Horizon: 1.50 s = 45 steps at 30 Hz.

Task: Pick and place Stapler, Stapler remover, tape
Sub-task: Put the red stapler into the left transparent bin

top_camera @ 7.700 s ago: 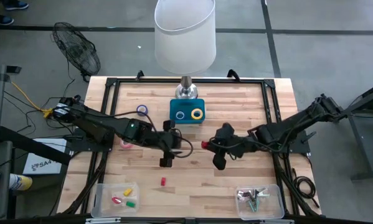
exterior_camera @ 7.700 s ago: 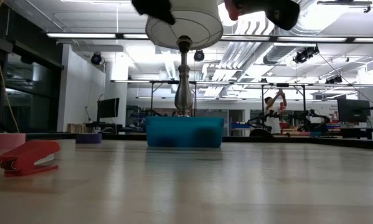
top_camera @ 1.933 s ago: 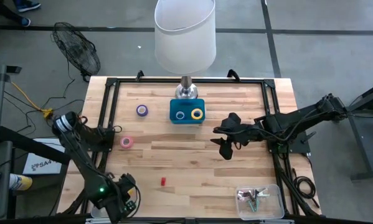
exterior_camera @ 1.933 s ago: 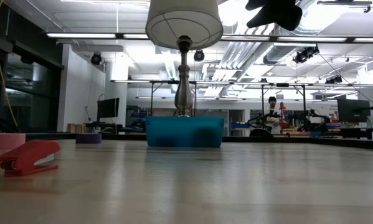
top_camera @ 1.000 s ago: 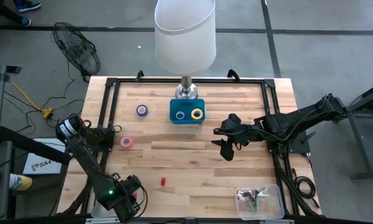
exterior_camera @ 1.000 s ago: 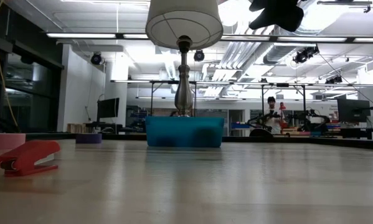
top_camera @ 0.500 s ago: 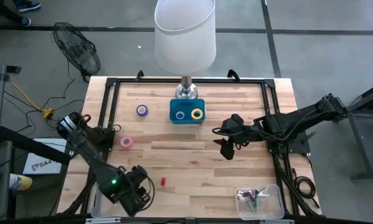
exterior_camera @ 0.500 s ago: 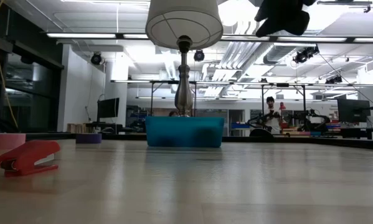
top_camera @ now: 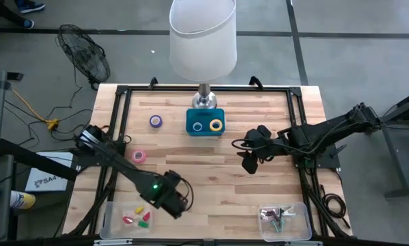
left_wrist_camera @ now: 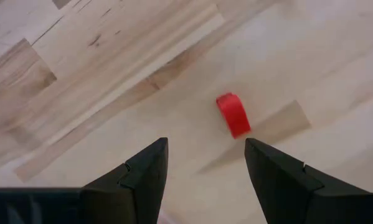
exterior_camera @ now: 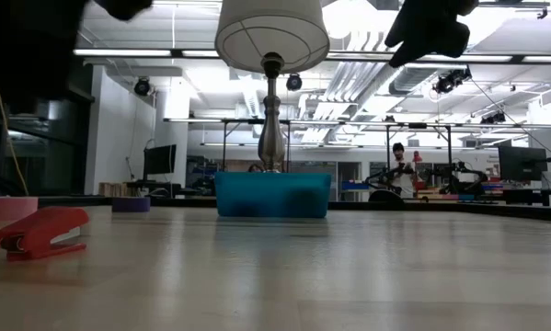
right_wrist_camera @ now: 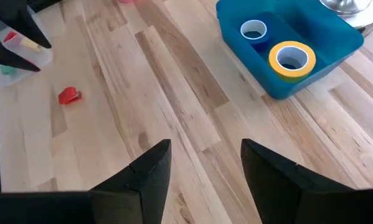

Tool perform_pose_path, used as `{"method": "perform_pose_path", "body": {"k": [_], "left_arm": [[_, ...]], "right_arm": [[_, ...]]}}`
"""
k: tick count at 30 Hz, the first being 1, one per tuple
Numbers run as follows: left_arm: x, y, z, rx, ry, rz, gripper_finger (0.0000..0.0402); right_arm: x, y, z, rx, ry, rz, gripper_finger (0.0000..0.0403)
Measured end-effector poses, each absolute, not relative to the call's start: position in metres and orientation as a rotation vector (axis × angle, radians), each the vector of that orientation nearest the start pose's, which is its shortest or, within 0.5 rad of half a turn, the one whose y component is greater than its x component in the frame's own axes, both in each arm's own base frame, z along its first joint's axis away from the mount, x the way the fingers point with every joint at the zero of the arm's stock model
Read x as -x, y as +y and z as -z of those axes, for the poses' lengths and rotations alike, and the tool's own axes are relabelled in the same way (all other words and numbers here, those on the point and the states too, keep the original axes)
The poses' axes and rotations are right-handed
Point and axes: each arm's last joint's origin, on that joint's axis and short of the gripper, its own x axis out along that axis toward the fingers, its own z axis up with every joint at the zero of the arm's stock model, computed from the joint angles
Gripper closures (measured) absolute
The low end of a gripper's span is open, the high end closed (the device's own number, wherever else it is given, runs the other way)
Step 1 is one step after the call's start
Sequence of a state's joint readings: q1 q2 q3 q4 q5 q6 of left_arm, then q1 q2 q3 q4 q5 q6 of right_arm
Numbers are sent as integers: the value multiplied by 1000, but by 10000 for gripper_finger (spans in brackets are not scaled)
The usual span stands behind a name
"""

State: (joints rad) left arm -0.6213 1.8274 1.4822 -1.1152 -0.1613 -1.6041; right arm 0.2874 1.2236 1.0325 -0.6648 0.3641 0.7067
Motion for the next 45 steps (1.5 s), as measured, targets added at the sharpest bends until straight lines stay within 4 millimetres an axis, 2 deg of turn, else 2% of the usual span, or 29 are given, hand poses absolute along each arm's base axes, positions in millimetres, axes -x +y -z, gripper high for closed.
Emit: {"method": "perform_pose_path", "body": {"k": [8,21,30,45], "left_arm": [[-307,-199,-214,807,1231,-731,192],[-321,-210,-182,840,1236,-747,192],[-323,-212,-162,814,1299,-781,192],[-324,-209,-161,801,1281,-798,195]], "right_arm": [[-237,59,-292,-394,745,353,217],[-236,59,-291,-394,761,347,217],[-236,60,-291,-402,771,331,217],[-236,60,-291,-404,778,318,217]]}}
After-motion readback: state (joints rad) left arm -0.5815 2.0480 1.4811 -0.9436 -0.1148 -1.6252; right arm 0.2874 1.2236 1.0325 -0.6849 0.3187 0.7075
